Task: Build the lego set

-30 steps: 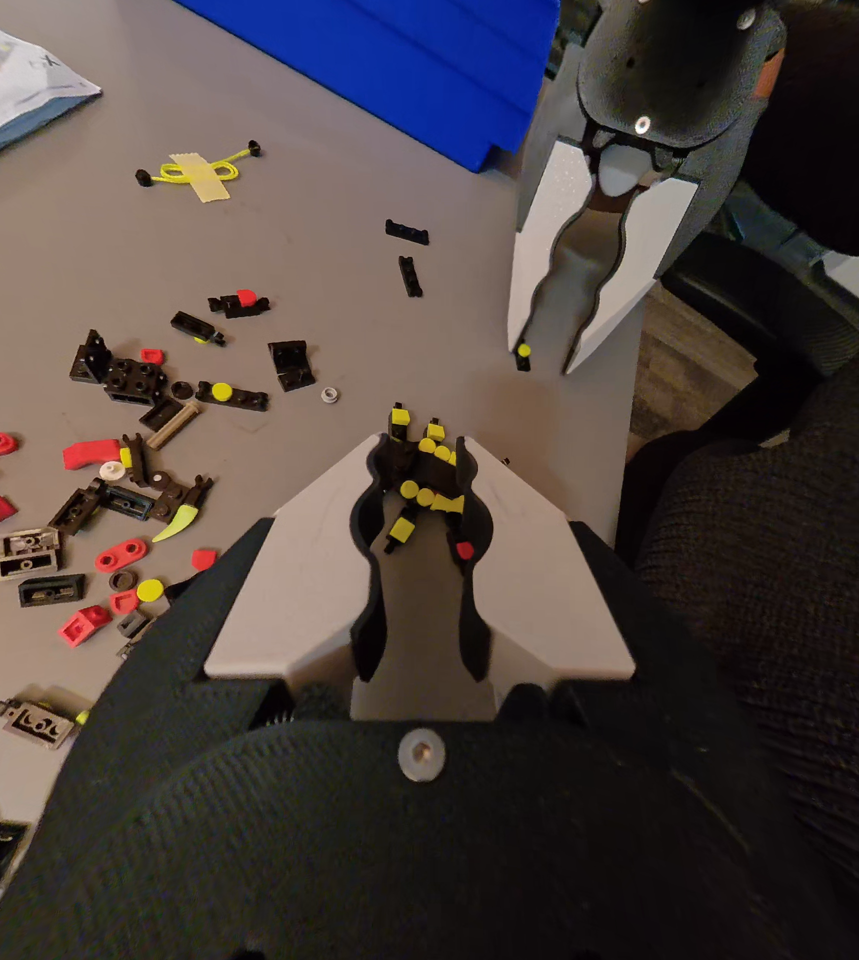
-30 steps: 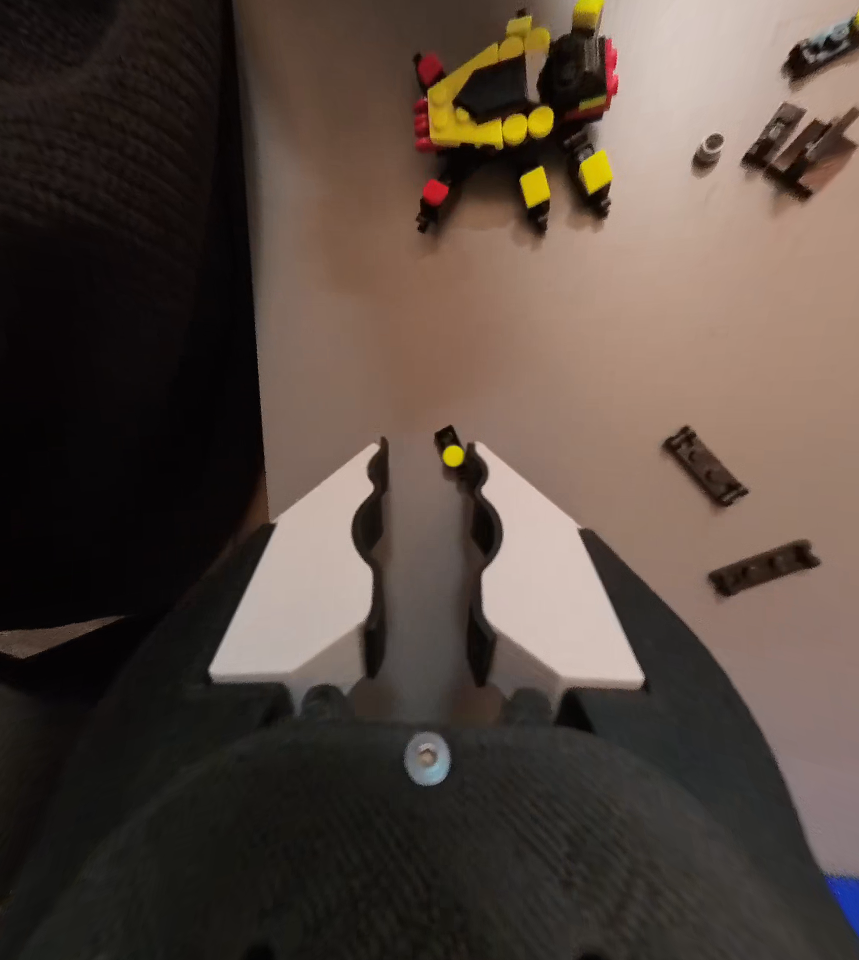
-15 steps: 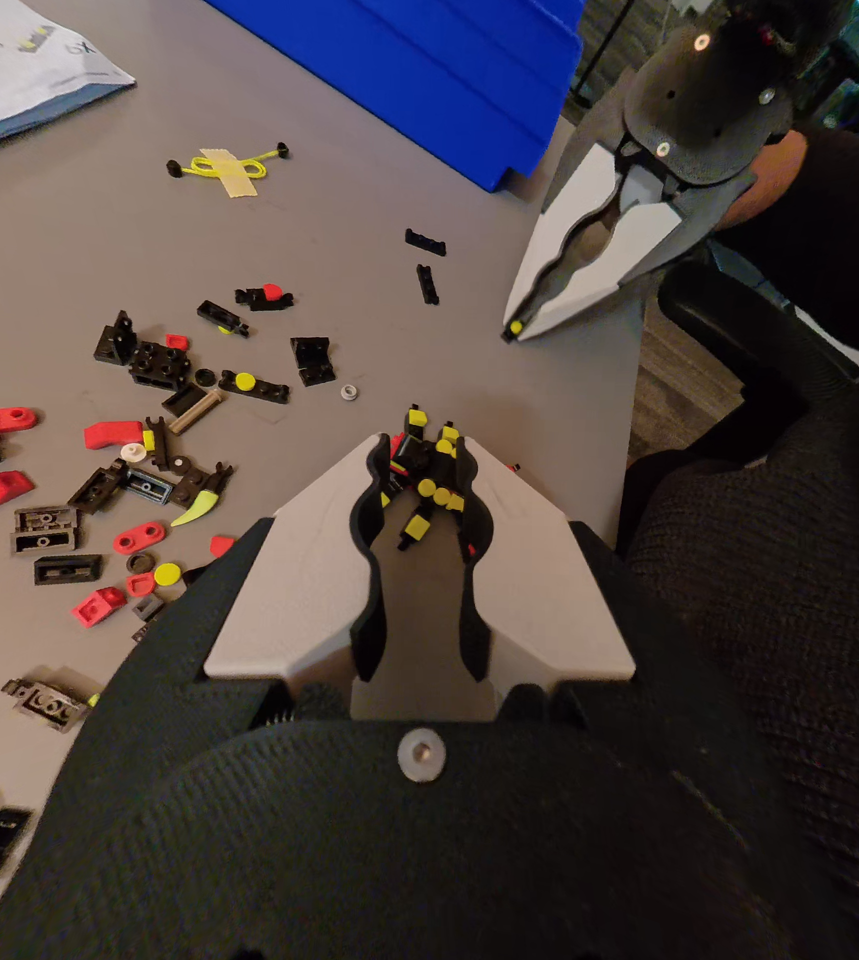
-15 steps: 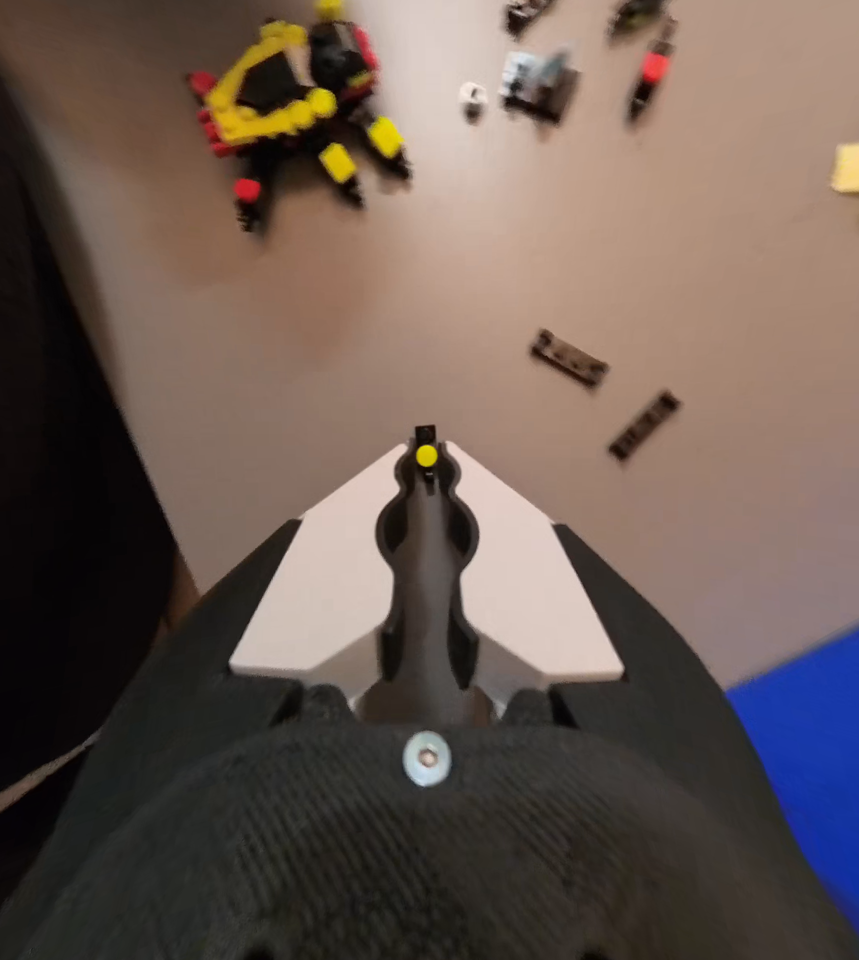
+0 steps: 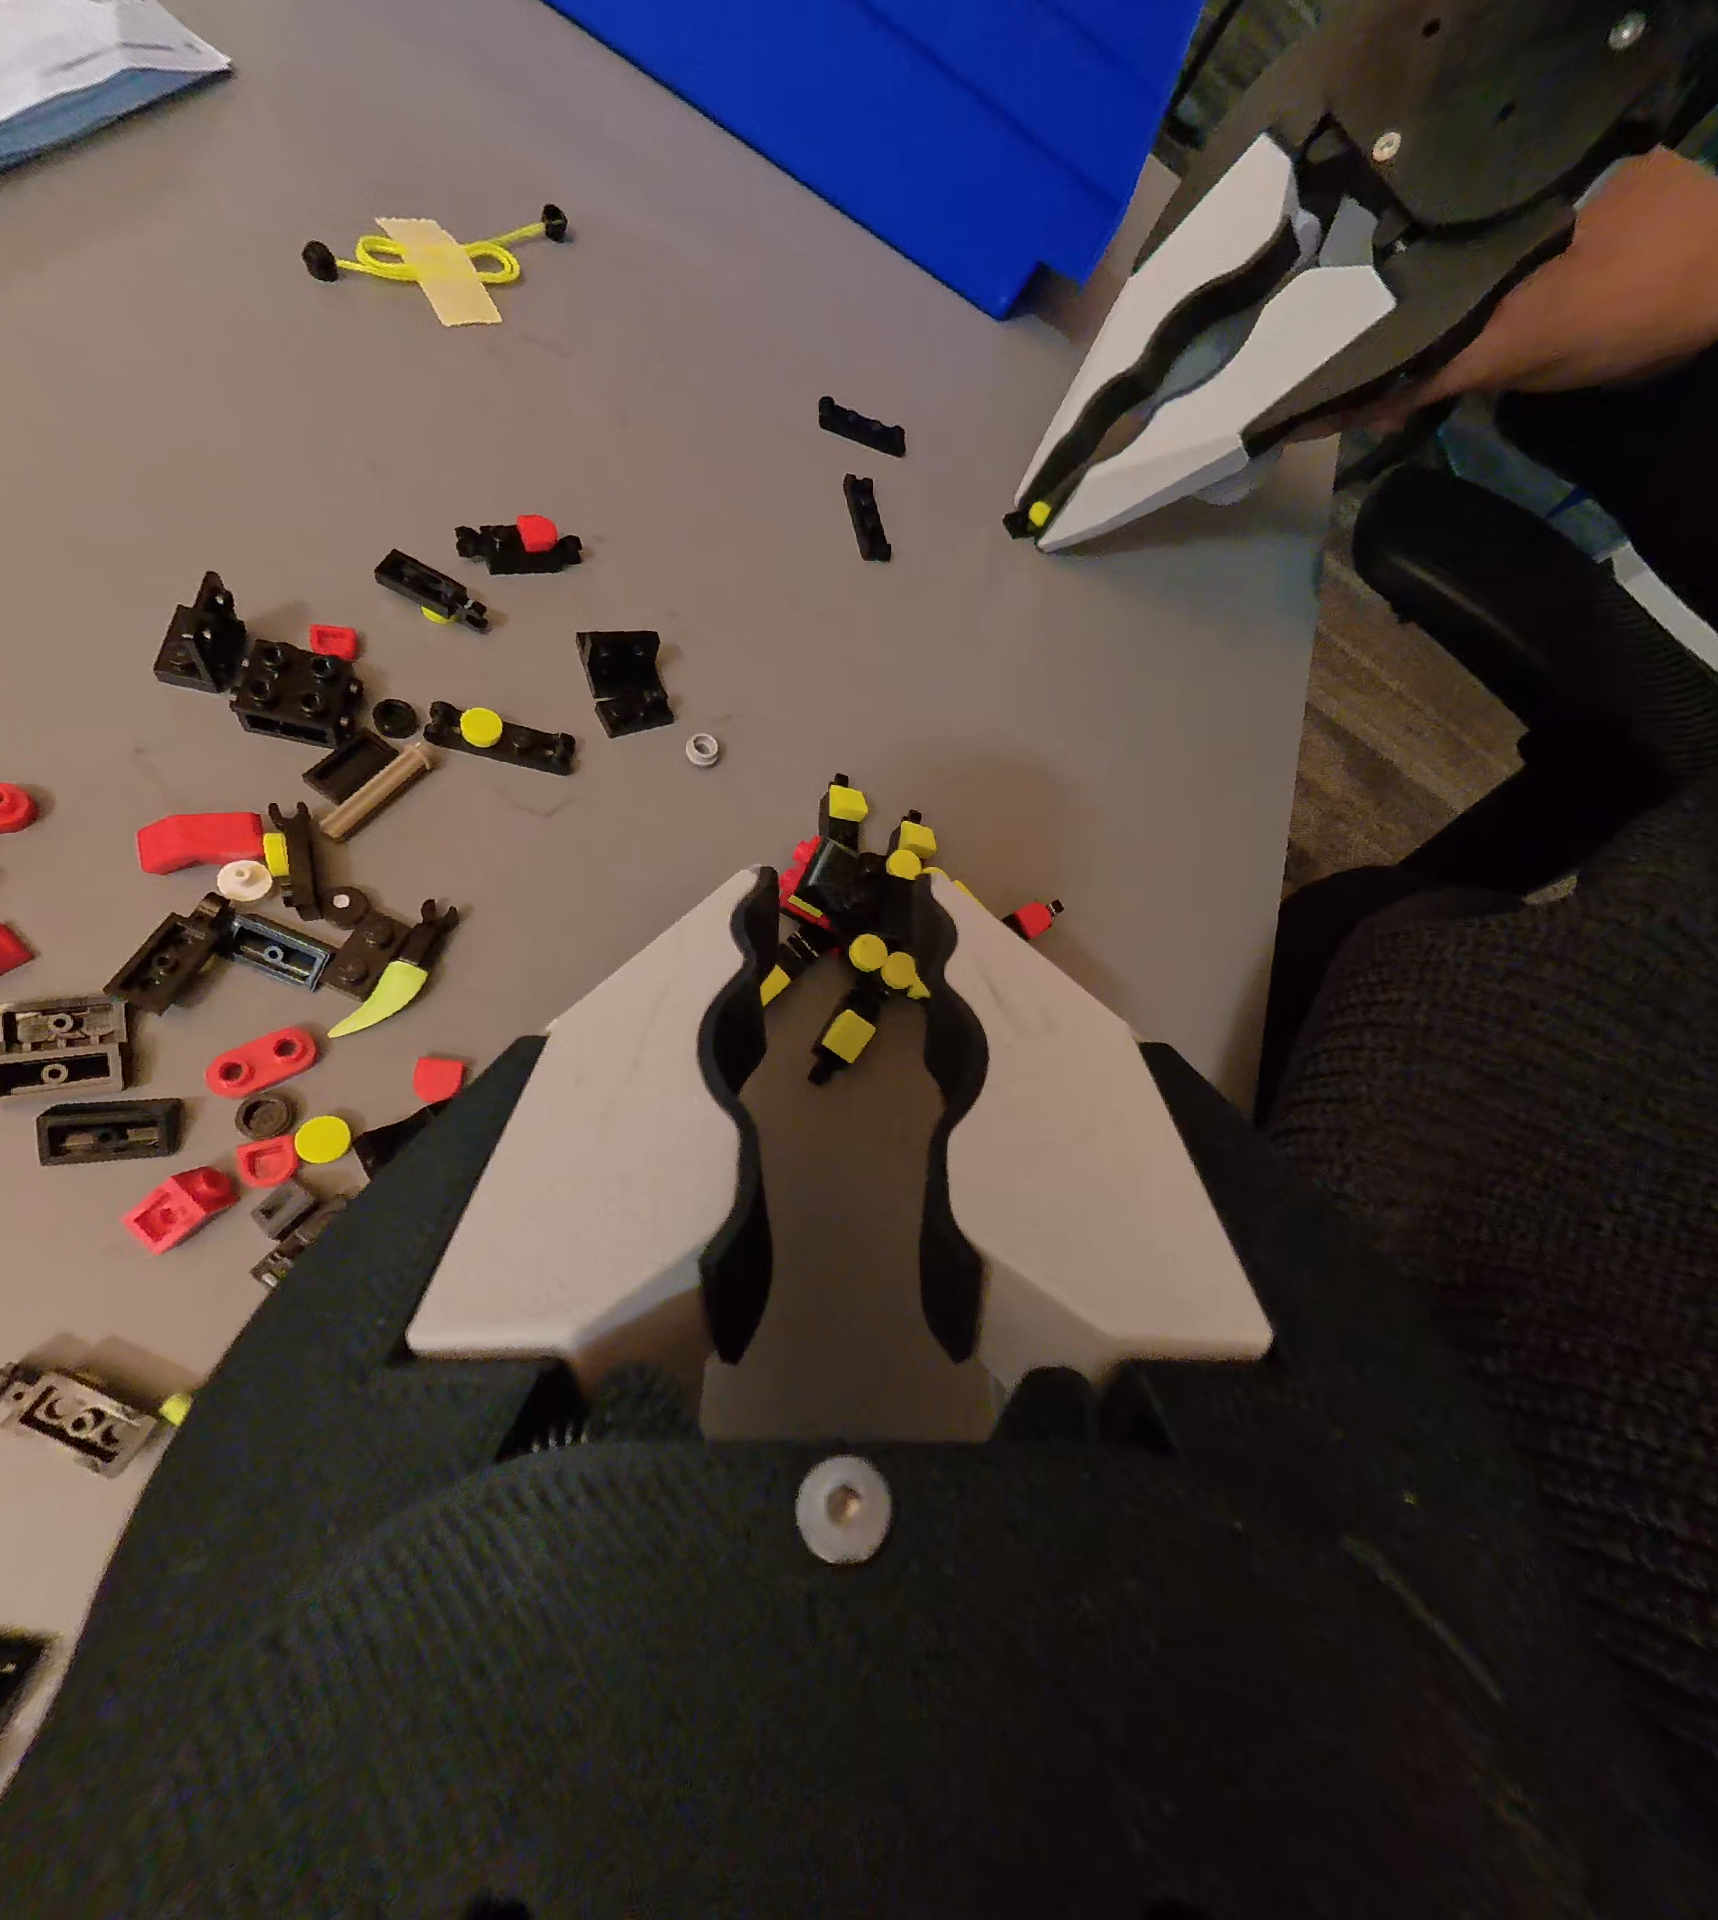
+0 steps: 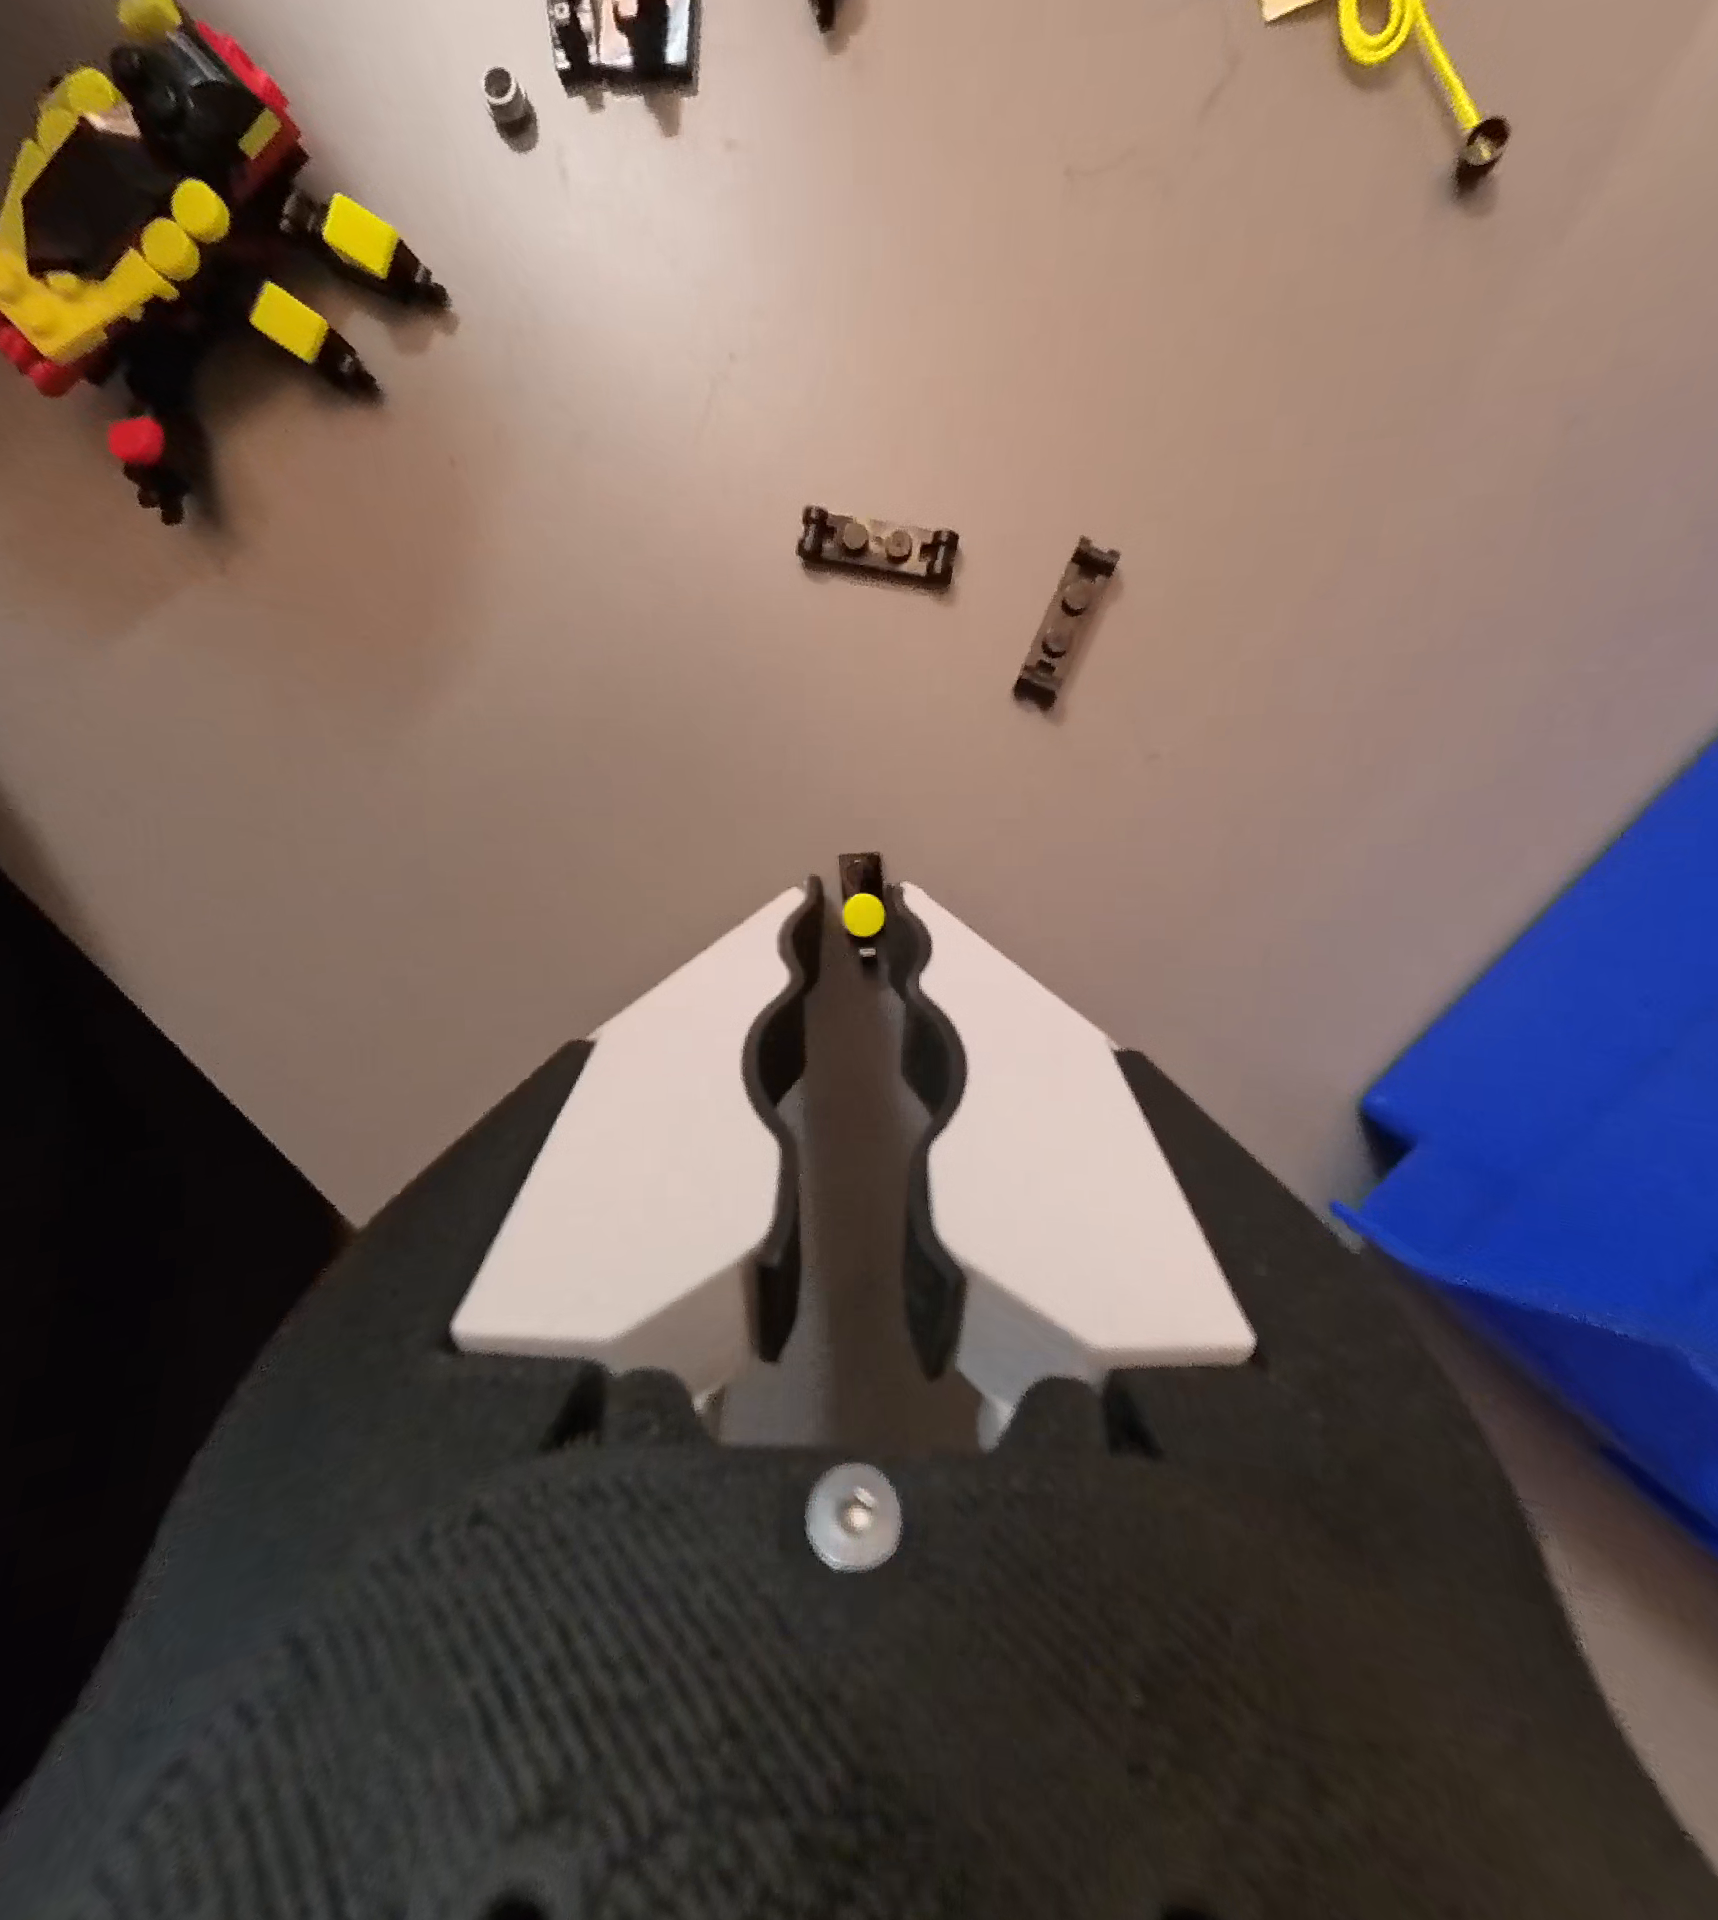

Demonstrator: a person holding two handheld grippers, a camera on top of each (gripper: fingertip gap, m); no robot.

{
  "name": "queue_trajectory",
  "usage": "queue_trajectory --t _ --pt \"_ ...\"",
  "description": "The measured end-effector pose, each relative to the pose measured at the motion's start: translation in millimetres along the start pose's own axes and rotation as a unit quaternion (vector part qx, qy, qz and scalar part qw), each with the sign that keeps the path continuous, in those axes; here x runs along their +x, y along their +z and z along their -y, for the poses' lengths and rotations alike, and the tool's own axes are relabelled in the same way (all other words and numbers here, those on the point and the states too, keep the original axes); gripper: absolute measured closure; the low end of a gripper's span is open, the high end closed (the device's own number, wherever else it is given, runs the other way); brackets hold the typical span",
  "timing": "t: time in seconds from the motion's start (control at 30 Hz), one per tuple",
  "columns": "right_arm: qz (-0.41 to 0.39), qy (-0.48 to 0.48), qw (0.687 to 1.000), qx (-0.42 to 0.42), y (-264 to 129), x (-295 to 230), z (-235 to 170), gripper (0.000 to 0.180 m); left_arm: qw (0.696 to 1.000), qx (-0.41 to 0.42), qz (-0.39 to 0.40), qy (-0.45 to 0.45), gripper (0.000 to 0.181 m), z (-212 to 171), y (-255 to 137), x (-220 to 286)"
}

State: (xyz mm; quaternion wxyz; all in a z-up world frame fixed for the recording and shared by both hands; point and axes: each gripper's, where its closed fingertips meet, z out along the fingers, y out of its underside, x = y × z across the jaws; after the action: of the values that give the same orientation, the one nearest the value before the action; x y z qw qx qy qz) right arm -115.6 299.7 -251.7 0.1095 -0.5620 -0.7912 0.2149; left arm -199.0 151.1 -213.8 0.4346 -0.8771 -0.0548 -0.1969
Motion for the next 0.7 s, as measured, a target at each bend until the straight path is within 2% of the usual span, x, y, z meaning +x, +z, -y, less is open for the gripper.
queue_trajectory --t 0.03,0.7 --pt "0.003 0.001 1.000 -0.001 0.3 -1.4 0.5 0.168 1.000 0.000 0.000 0.001 0.157 -0.1 -0.1 0.3" --pt "0.027 0.034 0.999 -0.019 -2.4 -10.8 -4.5 0.162 1.000 -0.006 -0.001 -0.004 0.157 -2.8 1.9 -1.0"
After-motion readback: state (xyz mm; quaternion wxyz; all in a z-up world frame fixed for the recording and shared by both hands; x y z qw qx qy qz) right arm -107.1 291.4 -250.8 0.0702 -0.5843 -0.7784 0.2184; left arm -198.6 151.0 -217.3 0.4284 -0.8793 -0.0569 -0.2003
